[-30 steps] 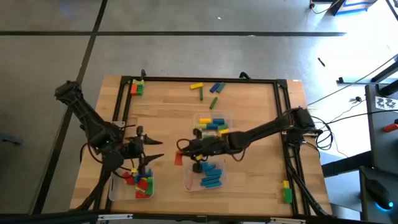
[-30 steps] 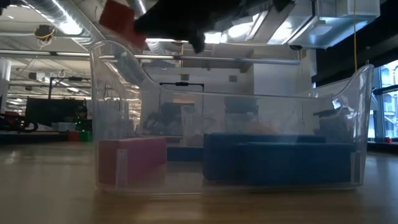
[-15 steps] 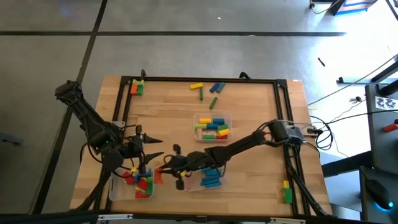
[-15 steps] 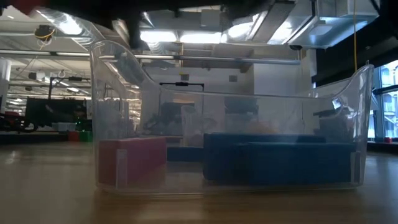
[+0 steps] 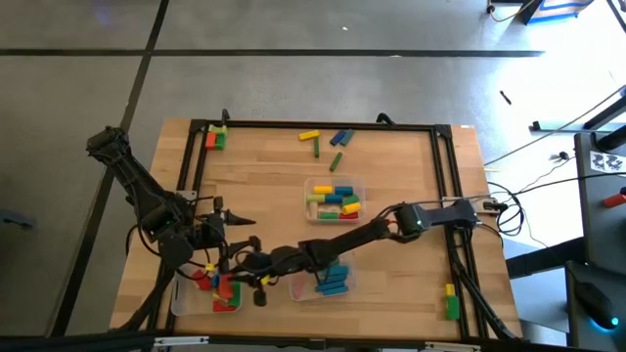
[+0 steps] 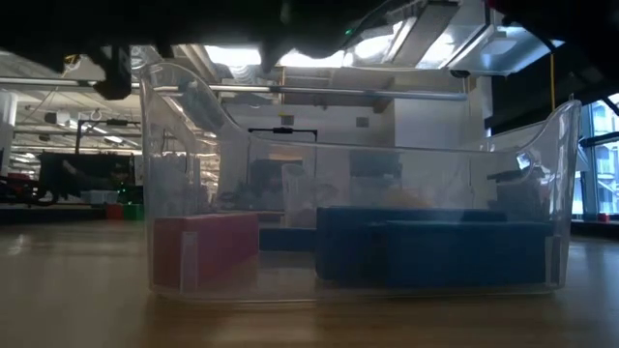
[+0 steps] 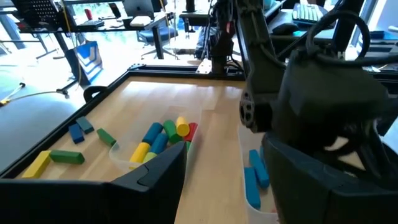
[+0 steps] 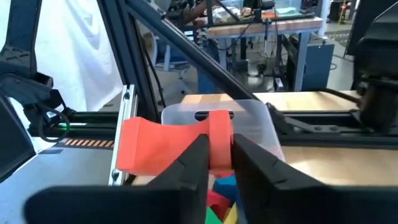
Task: Sort blocks by size
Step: Put the orange arch block into the bottom left transparent bin, then put the green rectangular block into the bottom right transparent bin
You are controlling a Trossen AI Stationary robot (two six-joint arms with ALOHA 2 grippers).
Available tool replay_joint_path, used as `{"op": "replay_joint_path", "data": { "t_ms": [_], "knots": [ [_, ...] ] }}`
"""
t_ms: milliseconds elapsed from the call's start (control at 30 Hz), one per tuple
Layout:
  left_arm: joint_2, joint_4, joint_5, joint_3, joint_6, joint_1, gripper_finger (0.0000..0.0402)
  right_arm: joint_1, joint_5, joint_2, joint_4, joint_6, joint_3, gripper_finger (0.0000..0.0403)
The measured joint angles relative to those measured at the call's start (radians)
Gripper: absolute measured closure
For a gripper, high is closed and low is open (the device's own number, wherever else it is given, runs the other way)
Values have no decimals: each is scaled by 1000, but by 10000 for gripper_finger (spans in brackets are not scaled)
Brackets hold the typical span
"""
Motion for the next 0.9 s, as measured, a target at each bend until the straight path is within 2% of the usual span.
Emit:
{"op": "replay_joint_path", "data": {
  "t_ms": [133,267,367,600,767,900],
  "knots": [
    [0,0,0,0,-1,0,192,0,-3,28,-29,3,37,286],
    [0,0,0,0,-4,0,192,-2,-3,24,-139,-8,42,228],
    [0,0,3,0,-9,0,192,0,12,-7,-231,-57,41,203],
    [0,-1,5,0,-6,-5,192,21,121,-148,-482,-179,44,195],
    [0,-2,6,0,-5,-21,192,49,222,-211,-640,-208,40,194],
    [0,-1,5,0,2,-34,192,69,251,-261,-780,-213,42,194]
  ]
}}
